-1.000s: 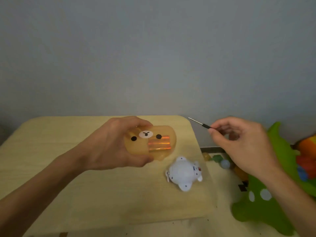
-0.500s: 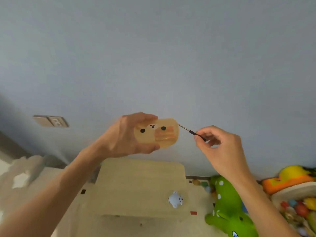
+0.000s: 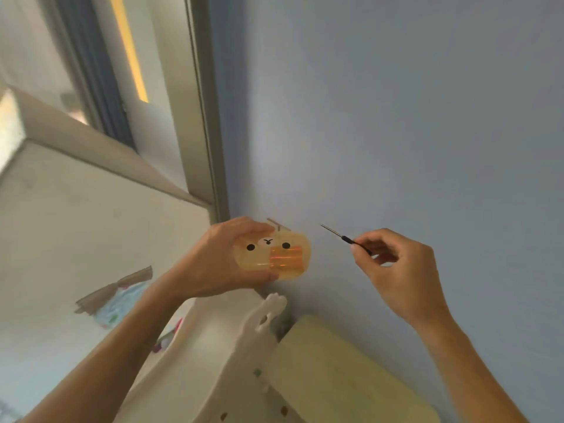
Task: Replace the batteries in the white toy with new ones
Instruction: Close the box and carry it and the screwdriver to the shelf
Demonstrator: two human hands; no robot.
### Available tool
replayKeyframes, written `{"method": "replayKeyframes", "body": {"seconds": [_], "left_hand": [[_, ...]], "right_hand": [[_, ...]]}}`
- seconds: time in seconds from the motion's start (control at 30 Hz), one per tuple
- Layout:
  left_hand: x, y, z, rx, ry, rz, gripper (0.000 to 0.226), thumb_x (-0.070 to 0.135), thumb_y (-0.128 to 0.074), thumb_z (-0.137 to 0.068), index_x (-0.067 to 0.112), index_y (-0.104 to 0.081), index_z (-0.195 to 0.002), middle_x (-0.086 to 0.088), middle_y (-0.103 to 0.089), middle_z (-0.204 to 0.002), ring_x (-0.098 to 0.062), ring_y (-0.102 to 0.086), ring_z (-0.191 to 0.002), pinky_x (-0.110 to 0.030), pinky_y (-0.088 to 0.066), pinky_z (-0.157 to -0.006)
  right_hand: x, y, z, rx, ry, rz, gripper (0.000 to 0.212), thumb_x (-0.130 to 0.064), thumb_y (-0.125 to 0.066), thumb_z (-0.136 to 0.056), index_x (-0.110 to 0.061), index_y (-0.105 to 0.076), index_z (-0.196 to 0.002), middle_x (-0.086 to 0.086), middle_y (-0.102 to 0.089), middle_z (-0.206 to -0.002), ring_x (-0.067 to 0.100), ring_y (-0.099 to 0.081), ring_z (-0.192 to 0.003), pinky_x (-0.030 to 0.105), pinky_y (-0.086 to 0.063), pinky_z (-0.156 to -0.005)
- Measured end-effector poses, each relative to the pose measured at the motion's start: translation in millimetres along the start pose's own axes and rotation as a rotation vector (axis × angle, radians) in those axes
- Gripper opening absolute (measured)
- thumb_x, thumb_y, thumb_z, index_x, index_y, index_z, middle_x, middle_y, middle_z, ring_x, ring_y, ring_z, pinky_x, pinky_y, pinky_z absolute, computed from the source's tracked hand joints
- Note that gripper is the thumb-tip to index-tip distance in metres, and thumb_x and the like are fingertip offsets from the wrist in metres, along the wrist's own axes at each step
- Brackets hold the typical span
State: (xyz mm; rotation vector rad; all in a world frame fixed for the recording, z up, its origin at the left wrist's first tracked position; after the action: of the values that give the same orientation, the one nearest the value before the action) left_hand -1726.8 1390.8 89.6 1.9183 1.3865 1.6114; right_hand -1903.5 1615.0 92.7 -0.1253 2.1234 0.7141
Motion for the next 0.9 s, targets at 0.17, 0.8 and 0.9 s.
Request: {"method": "replayKeyframes", "body": {"seconds": [0.17, 0.8, 0.9], "left_hand": [[-93.4, 143.2, 136.0, 0.199, 0.225, -0.143, 0.074, 0.066, -0.086, -0.061, 0.038, -0.067, -0.127, 0.020, -0.071, -0.113, -0.009, -0.068, -0.102, -0.034, -0.056, -0.088], [-284.6, 522.2, 614.0, 0.657, 0.709, -0.351, 0.073, 0.040, -0.097, -0.064, 0.032, -0.068, -0.130, 0.017, -0.070, -0.119, -0.006, -0.068, -0.108, -0.028, -0.060, -0.084], [-321.1, 557.8, 629.4, 0.646, 0.710, -0.377, 0.075, 0.053, -0.093, -0.064, 0.037, -0.065, -0.132, 0.018, -0.070, -0.121, -0.007, -0.068, -0.109, -0.035, -0.059, -0.090]], "right_hand": [[-113.4, -186.4, 4.8, -0.297, 0.194, -0.142, 0.016, -0.013, -0.084, -0.090, -0.028, -0.079, -0.085, -0.014, -0.079, -0.082, 0.003, -0.073, -0.074, 0.015, -0.058, -0.071], [-529.8, -686.9, 244.7, -0.751, 0.588, -0.489, 0.013, -0.008, -0.085, -0.087, -0.020, -0.080, -0.084, -0.025, -0.072, -0.072, -0.014, -0.072, -0.075, -0.002, -0.047, -0.071], [-553.3, -736.0, 247.5, -0.742, 0.590, -0.454, 0.012, -0.011, -0.085, -0.087, -0.021, -0.080, -0.083, -0.025, -0.071, -0.071, -0.015, -0.071, -0.077, -0.001, -0.046, -0.073]]}}
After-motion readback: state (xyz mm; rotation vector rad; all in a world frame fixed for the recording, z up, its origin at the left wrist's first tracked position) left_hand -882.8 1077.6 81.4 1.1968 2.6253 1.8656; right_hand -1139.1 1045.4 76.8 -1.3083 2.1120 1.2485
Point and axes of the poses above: each hand's wrist, its own z-axis away from the middle knuckle, its own y-axis out of the back of the hand, x = y × z, the point moved 8 cm from there along -z, towards the middle knuckle
